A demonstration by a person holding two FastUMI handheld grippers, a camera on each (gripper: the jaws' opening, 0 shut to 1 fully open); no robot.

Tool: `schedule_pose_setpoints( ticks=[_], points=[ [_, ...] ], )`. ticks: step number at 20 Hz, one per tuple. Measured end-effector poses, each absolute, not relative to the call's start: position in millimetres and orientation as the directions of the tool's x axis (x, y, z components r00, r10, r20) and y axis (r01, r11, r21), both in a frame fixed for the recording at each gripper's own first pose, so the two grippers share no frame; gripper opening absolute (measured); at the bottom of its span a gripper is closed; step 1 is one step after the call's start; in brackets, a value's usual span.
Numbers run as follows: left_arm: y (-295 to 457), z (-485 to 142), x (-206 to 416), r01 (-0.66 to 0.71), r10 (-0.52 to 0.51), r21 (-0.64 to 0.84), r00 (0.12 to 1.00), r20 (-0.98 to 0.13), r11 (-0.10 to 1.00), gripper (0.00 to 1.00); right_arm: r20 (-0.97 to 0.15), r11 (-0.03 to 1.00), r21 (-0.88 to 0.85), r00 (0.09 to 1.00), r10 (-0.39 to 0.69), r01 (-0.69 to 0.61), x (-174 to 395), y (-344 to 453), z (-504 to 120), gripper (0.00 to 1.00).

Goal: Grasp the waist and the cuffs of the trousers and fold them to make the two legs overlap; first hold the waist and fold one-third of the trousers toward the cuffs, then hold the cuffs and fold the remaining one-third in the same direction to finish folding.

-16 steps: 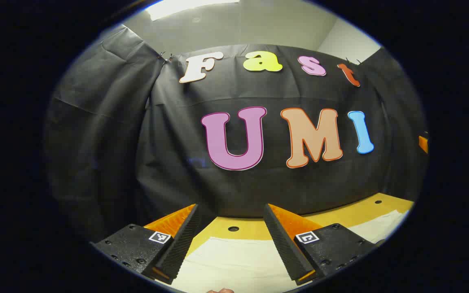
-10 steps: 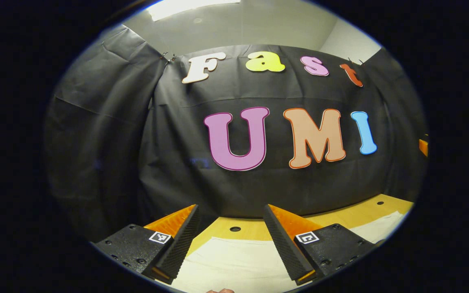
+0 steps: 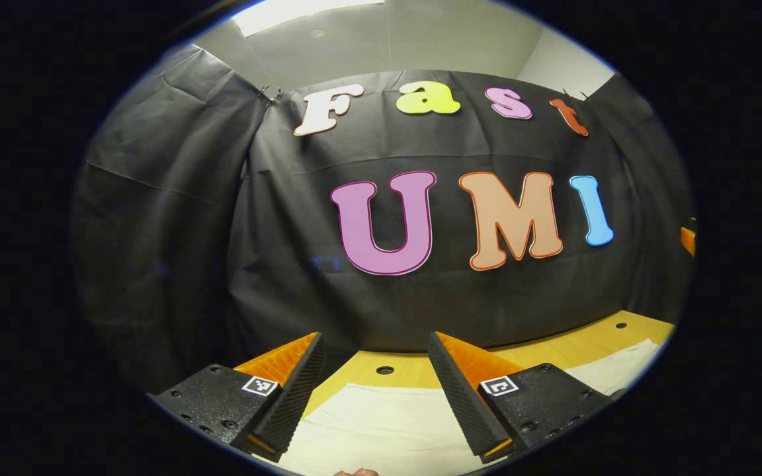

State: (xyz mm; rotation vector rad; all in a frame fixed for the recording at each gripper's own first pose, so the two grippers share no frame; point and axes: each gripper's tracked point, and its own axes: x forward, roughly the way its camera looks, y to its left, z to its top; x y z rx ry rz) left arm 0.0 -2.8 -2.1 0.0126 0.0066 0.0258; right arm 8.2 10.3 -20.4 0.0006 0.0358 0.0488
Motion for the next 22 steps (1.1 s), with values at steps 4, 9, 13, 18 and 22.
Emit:
schedule_pose_setpoints(
  ticks=[4, 9, 13, 18, 22],
  points=[
    [0.2, -6.1, 1.0, -0.020, 0.020, 0.023, 1.000, -0.014, 1.000, 0.95, -0.037, 0.998, 0.002, 0.998, 0.056, -0.056, 11.0, 14.0, -20.7, 0.97],
    [12.8, -16.8, -2.8, 0.022, -0.018, 0.114, 0.999, -0.032, 0.993, 0.96, -0.050, 0.997, -0.007, 0.996, 0.075, -0.075, 12.8, 23.2, -28.2, 0.98],
    [34.6, -28.7, -10.4, 0.058, -0.044, 0.217, 0.997, -0.068, 0.975, 0.96, -0.066, 0.995, -0.008, 0.993, 0.095, -0.096, 11.5, 31.5, -35.4, 0.97],
    [59.3, -60.6, -27.0, 0.133, -0.076, 0.372, 0.984, -0.163, 0.919, 0.96, -0.081, 0.992, -0.025, 0.989, 0.123, -0.126, 14.2, 40.1, -43.8, 0.97],
    [60.9, -92.3, -43.1, 0.240, -0.132, 0.480, 0.960, -0.249, 0.844, 0.96, -0.091, 0.991, -0.028, 0.987, 0.132, -0.135, 14.7, 43.2, -47.9, 0.97]
  ],
)
